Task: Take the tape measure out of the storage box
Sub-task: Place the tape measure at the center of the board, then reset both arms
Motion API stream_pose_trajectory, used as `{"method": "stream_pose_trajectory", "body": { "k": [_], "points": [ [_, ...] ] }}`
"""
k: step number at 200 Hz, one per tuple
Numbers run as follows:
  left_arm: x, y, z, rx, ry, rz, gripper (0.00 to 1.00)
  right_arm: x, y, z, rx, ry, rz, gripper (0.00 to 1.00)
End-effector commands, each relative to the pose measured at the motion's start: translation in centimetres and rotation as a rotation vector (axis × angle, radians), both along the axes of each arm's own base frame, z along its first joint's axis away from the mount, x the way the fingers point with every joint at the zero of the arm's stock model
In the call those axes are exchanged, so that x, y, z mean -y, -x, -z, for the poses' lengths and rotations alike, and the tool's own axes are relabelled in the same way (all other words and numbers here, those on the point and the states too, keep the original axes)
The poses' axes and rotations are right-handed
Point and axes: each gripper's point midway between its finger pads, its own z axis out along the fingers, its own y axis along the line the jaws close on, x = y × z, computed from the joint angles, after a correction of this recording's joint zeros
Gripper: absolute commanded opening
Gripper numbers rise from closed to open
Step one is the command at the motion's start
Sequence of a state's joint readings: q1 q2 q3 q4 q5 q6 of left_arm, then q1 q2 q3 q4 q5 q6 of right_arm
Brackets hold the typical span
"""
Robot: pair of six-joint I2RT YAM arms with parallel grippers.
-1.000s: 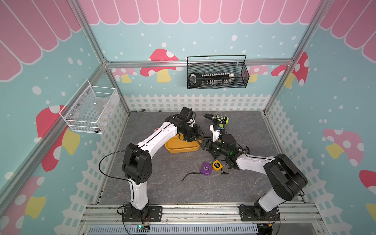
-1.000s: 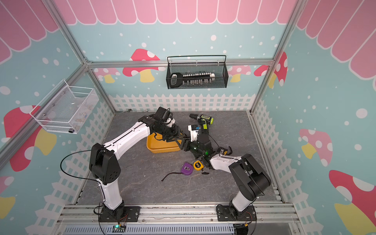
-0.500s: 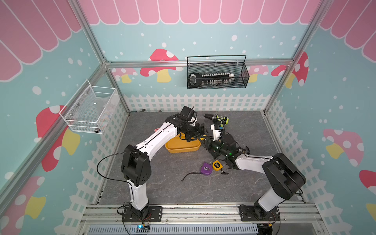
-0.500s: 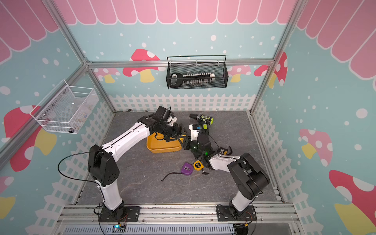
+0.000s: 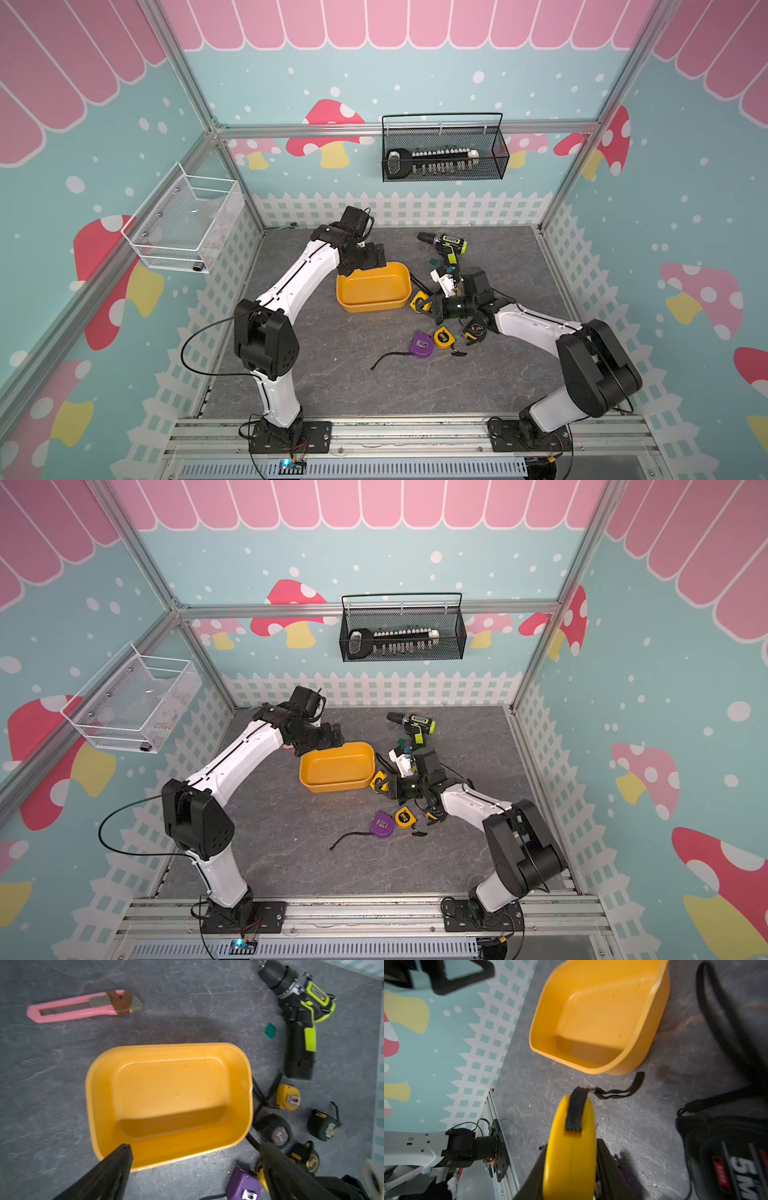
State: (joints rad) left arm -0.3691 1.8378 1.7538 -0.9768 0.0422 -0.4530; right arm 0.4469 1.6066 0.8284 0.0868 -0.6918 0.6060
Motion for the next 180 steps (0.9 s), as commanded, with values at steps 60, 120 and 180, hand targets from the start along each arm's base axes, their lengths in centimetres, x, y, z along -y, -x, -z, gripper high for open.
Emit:
{"method": "stream_pose_trajectory", "body": {
  "k": [60, 120, 180],
  "points": [
    [-6.6, 0.5, 0.4, 0.017, -0.125, -0.099, 0.99, -1.8, 1.9, 5.2, -0.189, 0.085, -0.113, 0.29],
    [-9.2, 0.8, -0.1, 0.055, -0.147, -0.142, 0.99, -1.0, 0.3, 1.5, -0.055, 0.190, -0.121, 0.80],
    [-13.1, 2.9, 0.0, 0.193, -0.185, -0.234, 0.99, 4.1, -2.5, -9.8, 0.318, 0.399, -0.006, 0.99]
  ]
}}
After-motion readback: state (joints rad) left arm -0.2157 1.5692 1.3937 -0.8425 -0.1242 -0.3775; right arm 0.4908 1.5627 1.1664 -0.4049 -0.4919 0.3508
